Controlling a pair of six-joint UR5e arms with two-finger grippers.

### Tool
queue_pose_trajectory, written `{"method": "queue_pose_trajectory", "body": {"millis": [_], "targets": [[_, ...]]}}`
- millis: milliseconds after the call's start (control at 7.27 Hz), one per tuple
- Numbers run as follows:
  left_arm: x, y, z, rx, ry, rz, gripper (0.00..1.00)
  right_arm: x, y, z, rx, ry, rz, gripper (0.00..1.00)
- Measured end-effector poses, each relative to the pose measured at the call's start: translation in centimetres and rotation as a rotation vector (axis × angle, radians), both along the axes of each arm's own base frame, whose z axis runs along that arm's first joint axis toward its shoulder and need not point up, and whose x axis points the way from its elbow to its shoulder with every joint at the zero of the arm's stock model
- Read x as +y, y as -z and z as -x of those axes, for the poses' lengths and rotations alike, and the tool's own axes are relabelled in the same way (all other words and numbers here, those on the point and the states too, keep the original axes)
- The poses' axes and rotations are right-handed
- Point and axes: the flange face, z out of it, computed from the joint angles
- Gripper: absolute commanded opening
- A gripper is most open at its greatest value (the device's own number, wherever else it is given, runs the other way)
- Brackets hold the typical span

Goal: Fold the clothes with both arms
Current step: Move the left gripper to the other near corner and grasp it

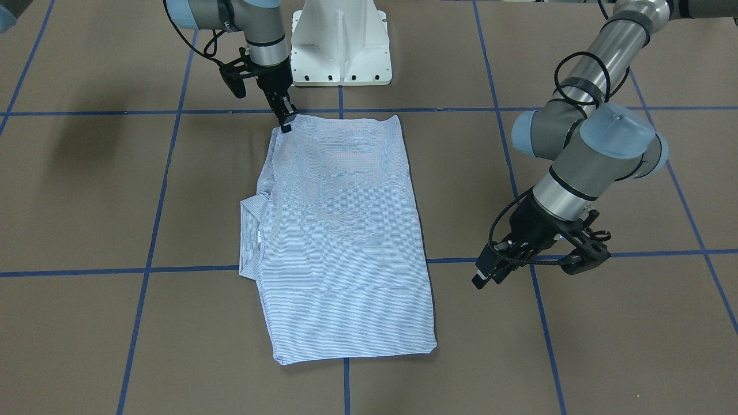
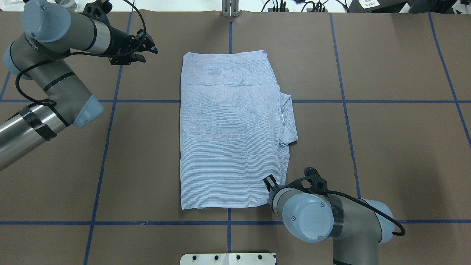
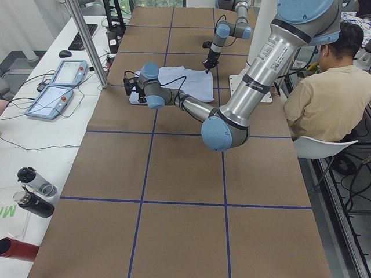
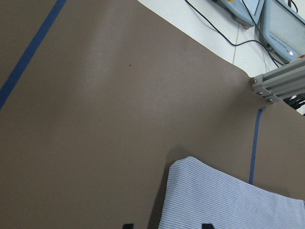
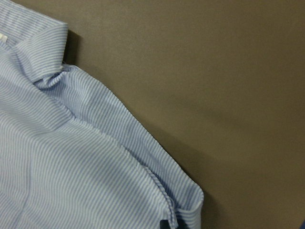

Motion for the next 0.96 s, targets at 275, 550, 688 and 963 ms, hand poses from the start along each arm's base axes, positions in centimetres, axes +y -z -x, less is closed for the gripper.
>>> {"method": "queue_pose_trajectory", "body": {"millis": [275,550,688,963], "targets": [[6.5,0.6,-2.1,0.074,-0.011,0.066,0.58,0.1,0.6,-0.7,0.004,0.000,0.001,0.00],[17.1,0.6,-5.6,0.117,-0.046,0.144,0.57,0.8,0.7,-1.1,0.030,0.010,0.005,0.00],[22.5,0.1,-7.7,0.126,-0.065,0.187,0.57,1.0,0.7,-1.0,0.035,0.014,0.005,0.00],[29.6,-0.8,-11.5,0.123,-0.100,0.241,0.55,1.2,0.6,-1.0,0.038,0.017,0.006,0.00]]}}
